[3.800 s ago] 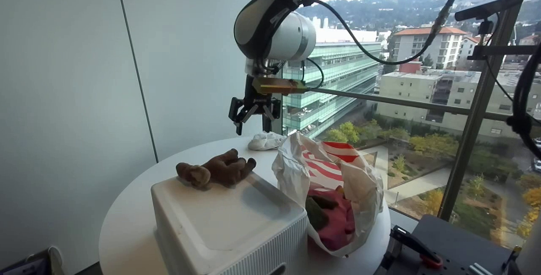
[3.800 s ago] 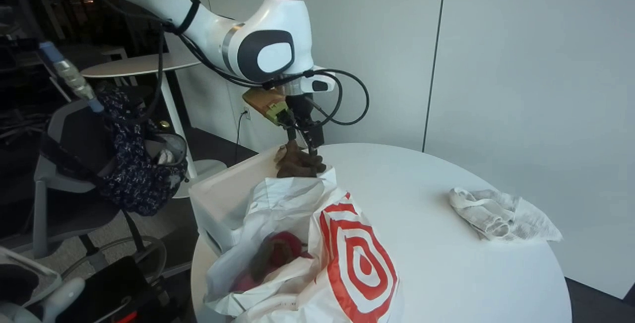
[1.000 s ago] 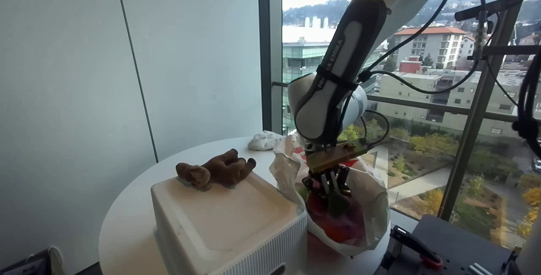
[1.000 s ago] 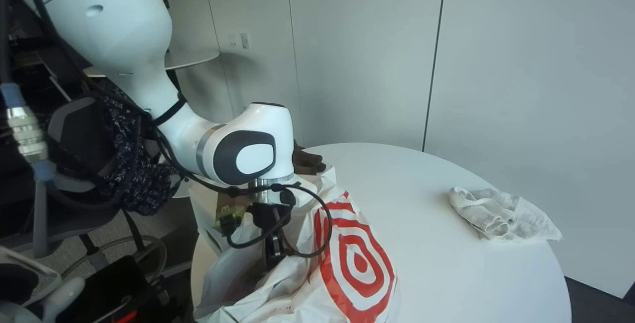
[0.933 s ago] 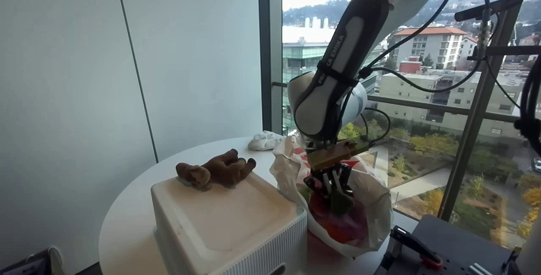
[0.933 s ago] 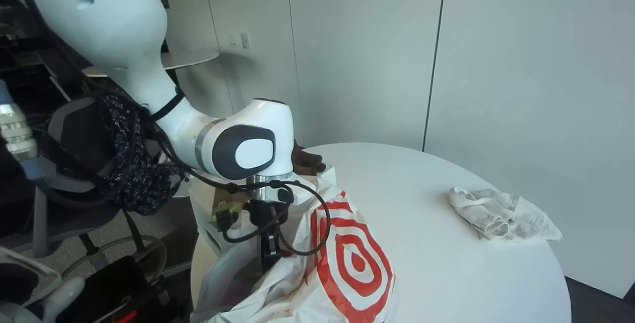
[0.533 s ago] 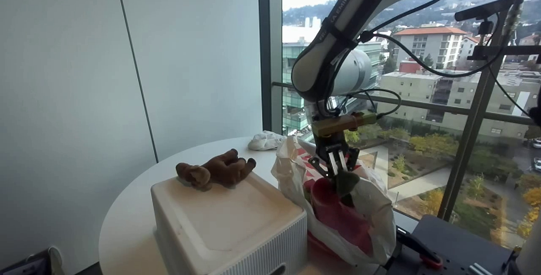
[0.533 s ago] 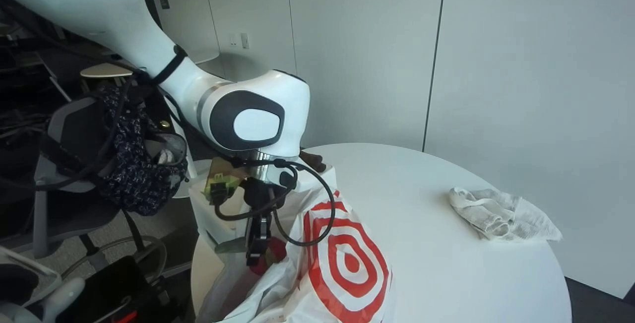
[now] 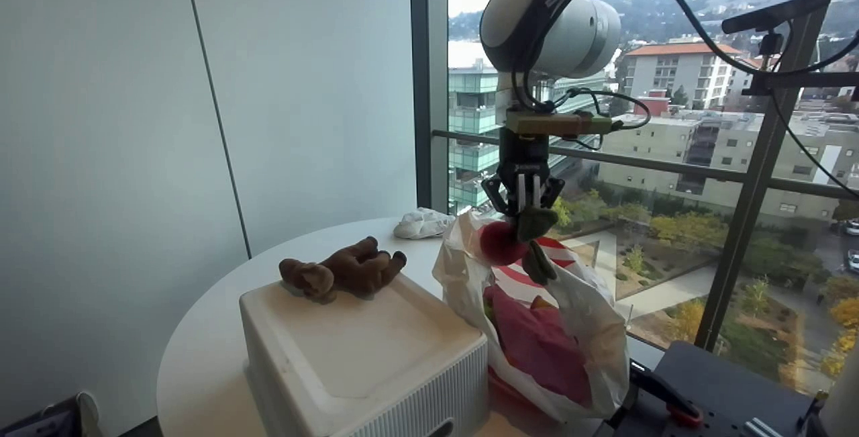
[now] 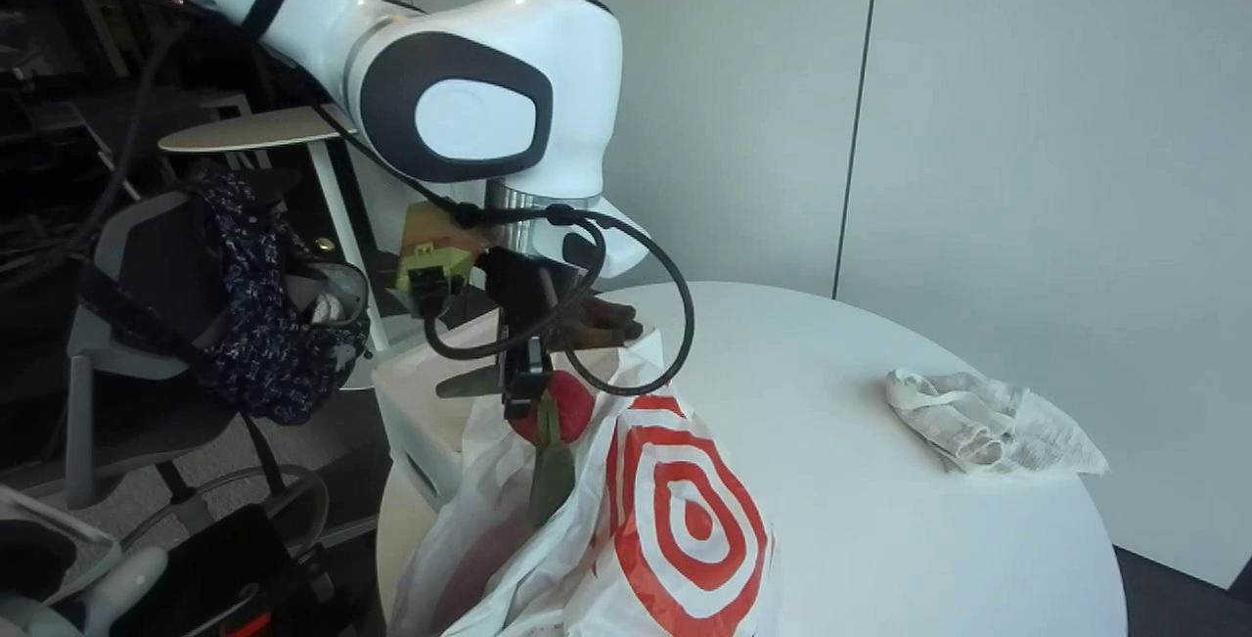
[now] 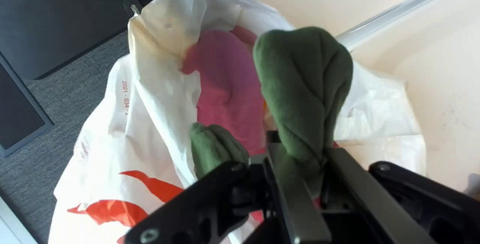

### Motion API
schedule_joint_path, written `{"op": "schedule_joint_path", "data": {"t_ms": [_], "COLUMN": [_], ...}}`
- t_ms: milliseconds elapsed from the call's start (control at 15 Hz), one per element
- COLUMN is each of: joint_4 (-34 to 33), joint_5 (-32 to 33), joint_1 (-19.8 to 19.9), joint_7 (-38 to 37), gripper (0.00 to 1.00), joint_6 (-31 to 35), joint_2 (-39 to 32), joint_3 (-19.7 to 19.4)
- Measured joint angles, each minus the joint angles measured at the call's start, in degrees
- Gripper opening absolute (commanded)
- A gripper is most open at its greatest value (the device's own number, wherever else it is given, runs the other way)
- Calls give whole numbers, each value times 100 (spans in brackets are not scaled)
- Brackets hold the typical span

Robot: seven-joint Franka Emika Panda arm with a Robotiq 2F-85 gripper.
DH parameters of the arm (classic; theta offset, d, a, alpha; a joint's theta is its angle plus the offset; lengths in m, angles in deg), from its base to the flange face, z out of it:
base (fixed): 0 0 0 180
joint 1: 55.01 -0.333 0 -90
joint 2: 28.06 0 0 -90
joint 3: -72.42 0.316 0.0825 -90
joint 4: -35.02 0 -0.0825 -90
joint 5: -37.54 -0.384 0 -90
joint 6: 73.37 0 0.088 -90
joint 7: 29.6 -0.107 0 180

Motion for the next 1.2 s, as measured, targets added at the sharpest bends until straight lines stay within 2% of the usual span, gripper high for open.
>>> {"op": "schedule_joint_path", "data": {"t_ms": [200, 400, 600, 867, 1000, 1200], "joint_4": [-106, -158, -150, -177, -276, -508], "joint_5": [-499, -515, -524, -579, -896, -1405], "joint_1": [6, -33, -240, -646, -891, -1169], "joint_7": [856, 1288, 1480, 1650, 1971, 2477], "gripper": [19, 18, 17, 19, 17, 18], "joint_6": [-249, 51, 828, 2235, 2778, 3256], "joint_2": [424, 590, 519, 128, -156, -602], "joint_3": [23, 283, 631, 1040, 1143, 1274]}}
